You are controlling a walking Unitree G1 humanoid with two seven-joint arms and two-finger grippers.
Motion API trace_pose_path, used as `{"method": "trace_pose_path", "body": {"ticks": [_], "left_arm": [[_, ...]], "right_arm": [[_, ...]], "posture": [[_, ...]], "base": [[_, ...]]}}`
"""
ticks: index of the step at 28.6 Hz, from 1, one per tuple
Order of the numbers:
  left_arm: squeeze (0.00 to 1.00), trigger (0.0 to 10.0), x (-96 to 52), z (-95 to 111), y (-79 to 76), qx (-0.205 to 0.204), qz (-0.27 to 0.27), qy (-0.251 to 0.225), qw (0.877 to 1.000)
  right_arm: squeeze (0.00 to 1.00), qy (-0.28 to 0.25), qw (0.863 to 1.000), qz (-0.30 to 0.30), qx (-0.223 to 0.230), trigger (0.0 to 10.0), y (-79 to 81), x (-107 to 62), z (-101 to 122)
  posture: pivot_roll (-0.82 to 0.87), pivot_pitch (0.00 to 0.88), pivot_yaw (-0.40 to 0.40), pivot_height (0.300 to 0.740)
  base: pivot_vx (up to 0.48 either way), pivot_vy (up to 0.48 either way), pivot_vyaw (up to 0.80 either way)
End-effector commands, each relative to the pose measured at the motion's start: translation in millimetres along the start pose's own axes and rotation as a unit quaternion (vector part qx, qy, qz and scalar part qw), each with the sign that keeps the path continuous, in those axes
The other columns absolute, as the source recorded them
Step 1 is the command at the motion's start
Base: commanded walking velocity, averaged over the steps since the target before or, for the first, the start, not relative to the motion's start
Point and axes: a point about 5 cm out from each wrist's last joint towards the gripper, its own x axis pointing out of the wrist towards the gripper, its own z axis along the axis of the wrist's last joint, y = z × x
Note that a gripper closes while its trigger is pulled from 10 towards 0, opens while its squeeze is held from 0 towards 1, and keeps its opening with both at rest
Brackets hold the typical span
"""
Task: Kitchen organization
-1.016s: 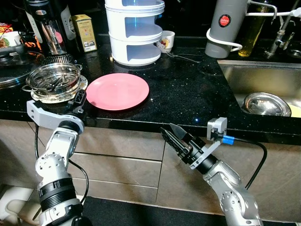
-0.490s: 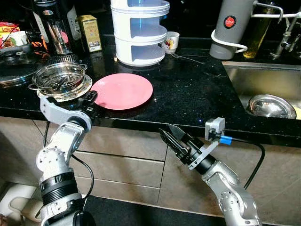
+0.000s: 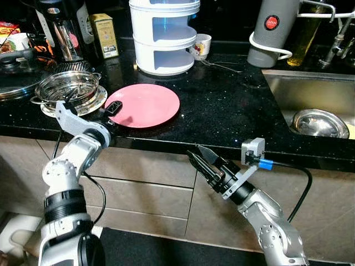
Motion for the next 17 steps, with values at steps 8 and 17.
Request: {"method": "trace_pose_path", "body": {"ticks": [8,17], "left_arm": [[0.00,0.0,3.7,-7,2.2,0.001,-0.008,0.021,1.000],[0.00,0.0,6.6,-8,-7.5,0.001,-0.030,0.025,0.999]], "right_arm": [[0.00,0.008,1.000,-0.001,-0.008,10.0,0.5,-1.1,2],[0.00,0.008,1.000,-0.006,-0.007,10.0,-0.6,-0.4,2]], "posture": [[-0.01,0.082,0.005,0.740],[-0.01,0.071,0.009,0.740]], "base": [[0.000,0.000,0.00],[0.000,0.000,0.00]]}}
